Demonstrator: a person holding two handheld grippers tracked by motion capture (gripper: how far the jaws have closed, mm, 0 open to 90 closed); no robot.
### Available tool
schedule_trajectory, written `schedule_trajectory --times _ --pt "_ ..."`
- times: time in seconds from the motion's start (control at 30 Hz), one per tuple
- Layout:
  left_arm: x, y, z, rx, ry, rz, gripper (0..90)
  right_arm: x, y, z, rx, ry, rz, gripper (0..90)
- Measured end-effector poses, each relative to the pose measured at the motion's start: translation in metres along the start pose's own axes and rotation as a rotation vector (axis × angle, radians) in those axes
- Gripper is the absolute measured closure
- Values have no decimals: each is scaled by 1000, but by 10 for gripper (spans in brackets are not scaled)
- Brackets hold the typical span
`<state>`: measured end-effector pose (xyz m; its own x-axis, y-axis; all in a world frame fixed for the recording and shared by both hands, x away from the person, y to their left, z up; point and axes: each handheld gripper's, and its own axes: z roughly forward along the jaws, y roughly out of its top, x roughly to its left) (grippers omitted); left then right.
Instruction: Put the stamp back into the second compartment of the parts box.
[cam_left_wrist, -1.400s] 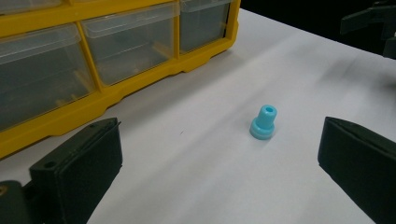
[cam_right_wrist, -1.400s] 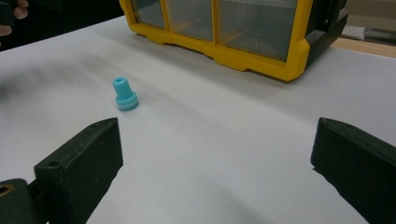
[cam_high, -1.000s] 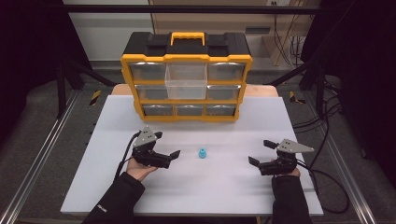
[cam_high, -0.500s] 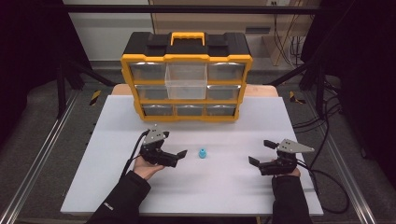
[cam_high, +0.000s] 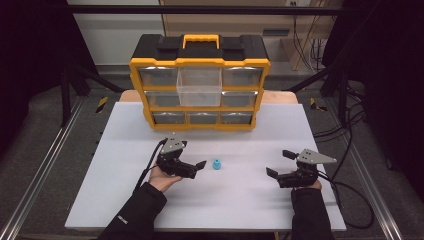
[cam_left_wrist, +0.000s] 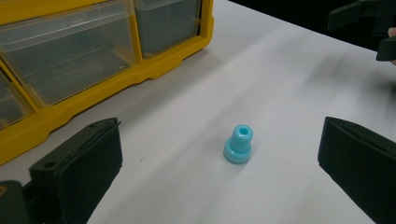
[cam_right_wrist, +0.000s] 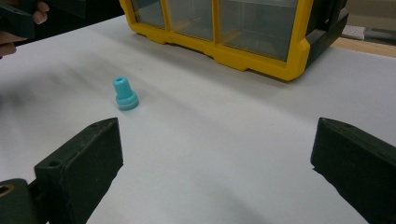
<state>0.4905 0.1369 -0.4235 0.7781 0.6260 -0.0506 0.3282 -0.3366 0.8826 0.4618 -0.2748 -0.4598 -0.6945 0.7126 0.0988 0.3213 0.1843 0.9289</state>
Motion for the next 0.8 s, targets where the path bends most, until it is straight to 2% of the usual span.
schedule_trajectory --times 0.2,0.8 --pt "-5 2 10 23 -2 7 0 0 0 0 0 0 0 27" --pt "-8 6 31 56 -12 -7 0 0 0 0 1 2 1 27"
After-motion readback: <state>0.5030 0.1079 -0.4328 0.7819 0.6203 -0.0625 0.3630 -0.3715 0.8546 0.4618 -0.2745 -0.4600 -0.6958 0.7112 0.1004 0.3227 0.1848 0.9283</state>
